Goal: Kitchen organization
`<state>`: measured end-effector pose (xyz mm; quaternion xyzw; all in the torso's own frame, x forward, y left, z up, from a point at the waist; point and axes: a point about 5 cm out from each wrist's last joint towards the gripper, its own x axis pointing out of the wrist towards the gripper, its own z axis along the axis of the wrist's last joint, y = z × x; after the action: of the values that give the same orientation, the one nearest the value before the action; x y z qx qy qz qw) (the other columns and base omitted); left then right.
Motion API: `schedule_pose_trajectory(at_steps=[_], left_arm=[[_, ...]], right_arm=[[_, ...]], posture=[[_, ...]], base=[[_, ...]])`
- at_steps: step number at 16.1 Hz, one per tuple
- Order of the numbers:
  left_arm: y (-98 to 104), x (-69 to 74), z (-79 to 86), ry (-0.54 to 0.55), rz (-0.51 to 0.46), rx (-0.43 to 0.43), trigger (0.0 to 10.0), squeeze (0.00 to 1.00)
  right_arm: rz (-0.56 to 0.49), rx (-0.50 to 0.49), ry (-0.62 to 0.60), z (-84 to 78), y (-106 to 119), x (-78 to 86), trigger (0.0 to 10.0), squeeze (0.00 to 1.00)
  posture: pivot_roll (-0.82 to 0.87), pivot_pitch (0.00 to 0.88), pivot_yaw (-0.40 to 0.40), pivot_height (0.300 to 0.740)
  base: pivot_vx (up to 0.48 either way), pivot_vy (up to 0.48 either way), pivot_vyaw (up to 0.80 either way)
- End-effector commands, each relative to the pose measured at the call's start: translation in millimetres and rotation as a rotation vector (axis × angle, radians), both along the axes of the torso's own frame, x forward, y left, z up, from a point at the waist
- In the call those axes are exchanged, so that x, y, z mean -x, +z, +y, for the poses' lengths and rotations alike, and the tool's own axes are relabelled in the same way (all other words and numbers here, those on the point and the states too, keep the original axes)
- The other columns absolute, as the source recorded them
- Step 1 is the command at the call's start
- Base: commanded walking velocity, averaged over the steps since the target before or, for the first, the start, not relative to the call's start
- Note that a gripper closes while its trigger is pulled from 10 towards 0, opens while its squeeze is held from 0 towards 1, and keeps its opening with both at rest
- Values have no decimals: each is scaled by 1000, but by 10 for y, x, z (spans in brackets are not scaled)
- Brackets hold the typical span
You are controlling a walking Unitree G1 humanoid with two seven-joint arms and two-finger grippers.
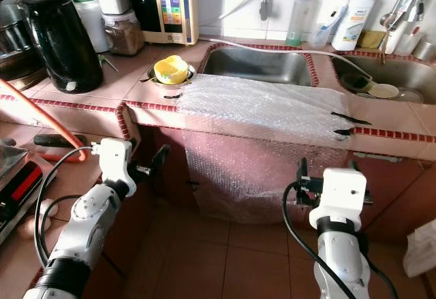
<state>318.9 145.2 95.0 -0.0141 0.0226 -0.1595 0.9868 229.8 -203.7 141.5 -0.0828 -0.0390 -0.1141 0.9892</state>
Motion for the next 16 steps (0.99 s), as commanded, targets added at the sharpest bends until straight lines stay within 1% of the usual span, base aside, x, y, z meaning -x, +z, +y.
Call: schedule_pose_trajectory(at_steps=[1, 6, 9, 16], left_arm=[[50, -10, -39, -19, -15, -1, 10000, 0], [48, -4, -79, -33, -5, 5, 10000, 0], [34, 4, -81, -35, 0, -2, 10000, 0], [0, 22, -111, -42, 19, 9, 10000, 0]], right_arm=[[0, 3, -15, -12, 5, 3, 10000, 0], [11, -1, -12, -10, -19, 13, 10000, 0], [12, -2, -4, 5, -30, 19, 10000, 0], [20, 4, 7, 5, -42, 12, 10000, 0]], posture=[[-93, 0, 52, 740], [-95, 0, 51, 740], [-92, 0, 50, 740], [-95, 0, 43, 740]], base=[[0, 0, -788], [0, 0, -783], [0, 0, 0], [0, -351, 0]])
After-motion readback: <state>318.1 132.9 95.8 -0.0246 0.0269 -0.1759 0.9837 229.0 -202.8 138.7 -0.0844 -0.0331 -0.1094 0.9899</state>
